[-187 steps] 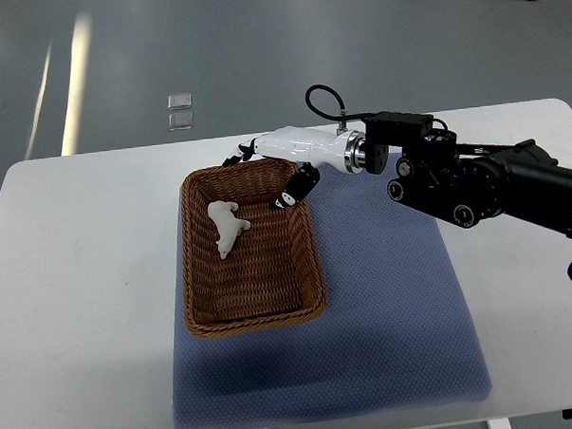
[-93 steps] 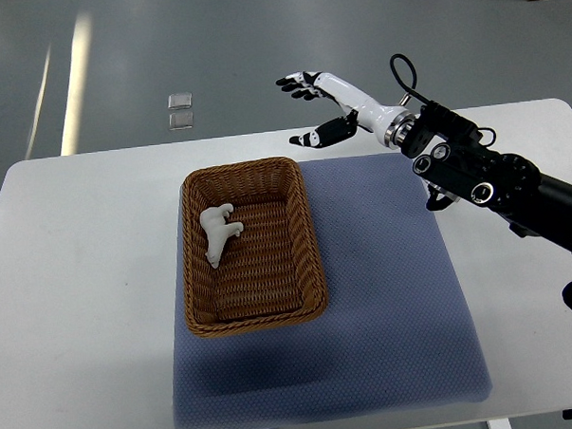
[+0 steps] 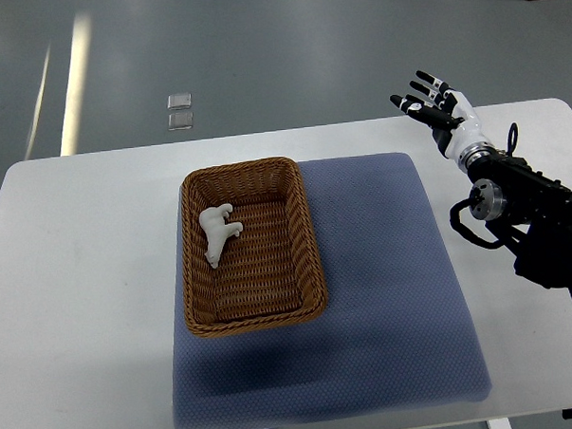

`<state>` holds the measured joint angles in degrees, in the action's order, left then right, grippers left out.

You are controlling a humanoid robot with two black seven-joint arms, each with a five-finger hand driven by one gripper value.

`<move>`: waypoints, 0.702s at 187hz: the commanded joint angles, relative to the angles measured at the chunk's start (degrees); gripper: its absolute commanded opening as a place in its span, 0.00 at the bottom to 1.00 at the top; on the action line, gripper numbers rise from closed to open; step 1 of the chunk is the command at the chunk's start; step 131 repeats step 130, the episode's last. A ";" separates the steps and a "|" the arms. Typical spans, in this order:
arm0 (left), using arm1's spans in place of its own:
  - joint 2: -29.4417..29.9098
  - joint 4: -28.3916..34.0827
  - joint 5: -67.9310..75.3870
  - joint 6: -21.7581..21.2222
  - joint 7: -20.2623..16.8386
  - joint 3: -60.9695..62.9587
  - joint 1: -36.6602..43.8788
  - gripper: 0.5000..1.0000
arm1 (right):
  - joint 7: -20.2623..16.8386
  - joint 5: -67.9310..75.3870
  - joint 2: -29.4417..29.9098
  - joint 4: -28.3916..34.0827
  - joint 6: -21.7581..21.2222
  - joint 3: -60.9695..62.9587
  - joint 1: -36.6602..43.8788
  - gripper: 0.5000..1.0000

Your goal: Place white bear in brown basket with right hand

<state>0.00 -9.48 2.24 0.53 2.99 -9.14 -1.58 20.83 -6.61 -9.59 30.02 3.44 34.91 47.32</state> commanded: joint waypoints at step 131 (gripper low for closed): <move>0.00 -0.01 0.04 0.00 0.00 -0.01 0.00 1.00 | 0.88 2.22 -0.51 0.21 -17.67 7.11 -7.25 0.85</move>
